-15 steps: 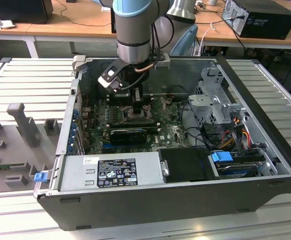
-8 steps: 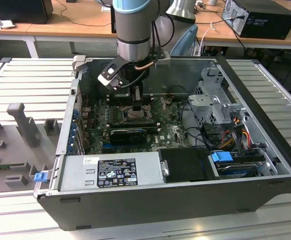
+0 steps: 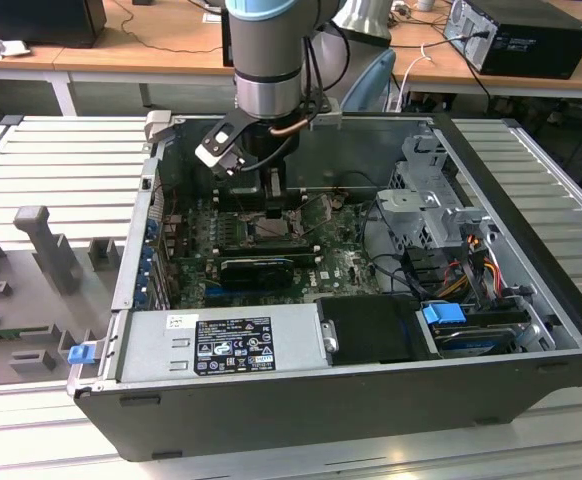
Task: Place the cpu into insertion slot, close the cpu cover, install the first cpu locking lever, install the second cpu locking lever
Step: 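Close the cpu cover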
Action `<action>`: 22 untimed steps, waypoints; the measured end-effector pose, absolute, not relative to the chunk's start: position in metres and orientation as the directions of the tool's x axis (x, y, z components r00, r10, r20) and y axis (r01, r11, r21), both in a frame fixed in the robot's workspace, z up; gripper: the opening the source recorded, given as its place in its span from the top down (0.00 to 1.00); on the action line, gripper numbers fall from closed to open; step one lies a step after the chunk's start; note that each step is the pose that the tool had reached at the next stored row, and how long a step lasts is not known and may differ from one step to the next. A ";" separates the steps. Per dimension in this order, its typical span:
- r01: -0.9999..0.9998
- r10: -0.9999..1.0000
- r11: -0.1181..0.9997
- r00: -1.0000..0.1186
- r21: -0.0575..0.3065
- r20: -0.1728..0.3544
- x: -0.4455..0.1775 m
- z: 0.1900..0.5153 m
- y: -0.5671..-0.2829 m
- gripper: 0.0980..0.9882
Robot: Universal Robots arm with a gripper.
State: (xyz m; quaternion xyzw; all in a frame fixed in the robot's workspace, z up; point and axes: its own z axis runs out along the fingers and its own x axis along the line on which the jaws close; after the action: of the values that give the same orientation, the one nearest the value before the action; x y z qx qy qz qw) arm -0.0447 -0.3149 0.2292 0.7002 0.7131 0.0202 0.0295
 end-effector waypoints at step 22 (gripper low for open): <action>0.999 1.000 0.017 -0.018 0.046 0.010 -0.020 0.254 -0.315 0.99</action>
State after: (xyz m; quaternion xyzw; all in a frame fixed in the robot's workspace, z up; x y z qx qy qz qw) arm -0.0199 -0.3150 0.2538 0.7006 0.7131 0.0202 0.0125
